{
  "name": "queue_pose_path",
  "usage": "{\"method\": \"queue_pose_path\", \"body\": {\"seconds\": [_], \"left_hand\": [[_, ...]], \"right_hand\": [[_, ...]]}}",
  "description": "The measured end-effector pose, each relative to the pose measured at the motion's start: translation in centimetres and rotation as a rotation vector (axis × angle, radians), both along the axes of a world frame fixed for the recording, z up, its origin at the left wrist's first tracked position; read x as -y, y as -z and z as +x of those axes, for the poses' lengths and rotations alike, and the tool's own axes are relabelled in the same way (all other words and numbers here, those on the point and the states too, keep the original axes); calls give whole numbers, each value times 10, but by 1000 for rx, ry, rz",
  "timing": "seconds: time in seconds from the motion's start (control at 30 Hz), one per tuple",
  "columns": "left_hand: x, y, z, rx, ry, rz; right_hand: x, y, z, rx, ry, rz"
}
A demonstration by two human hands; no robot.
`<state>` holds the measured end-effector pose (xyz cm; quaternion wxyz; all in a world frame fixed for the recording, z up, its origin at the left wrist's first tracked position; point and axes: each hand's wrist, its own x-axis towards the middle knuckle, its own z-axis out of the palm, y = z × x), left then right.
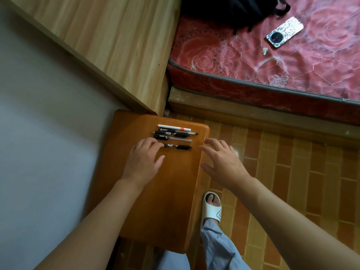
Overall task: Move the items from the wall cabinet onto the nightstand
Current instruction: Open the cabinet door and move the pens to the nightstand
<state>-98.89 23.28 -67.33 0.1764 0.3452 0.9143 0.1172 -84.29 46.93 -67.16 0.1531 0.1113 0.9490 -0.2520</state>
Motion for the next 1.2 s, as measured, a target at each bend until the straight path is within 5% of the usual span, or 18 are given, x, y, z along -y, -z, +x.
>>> {"method": "queue_pose_path", "body": {"seconds": [0.4, 1.2], "left_hand": [[4, 41, 26, 106, 29, -99], [4, 53, 9, 75, 88, -52]], "right_hand": [[38, 37, -11, 36, -173, -70], [46, 48, -17, 14, -123, -70]]}}
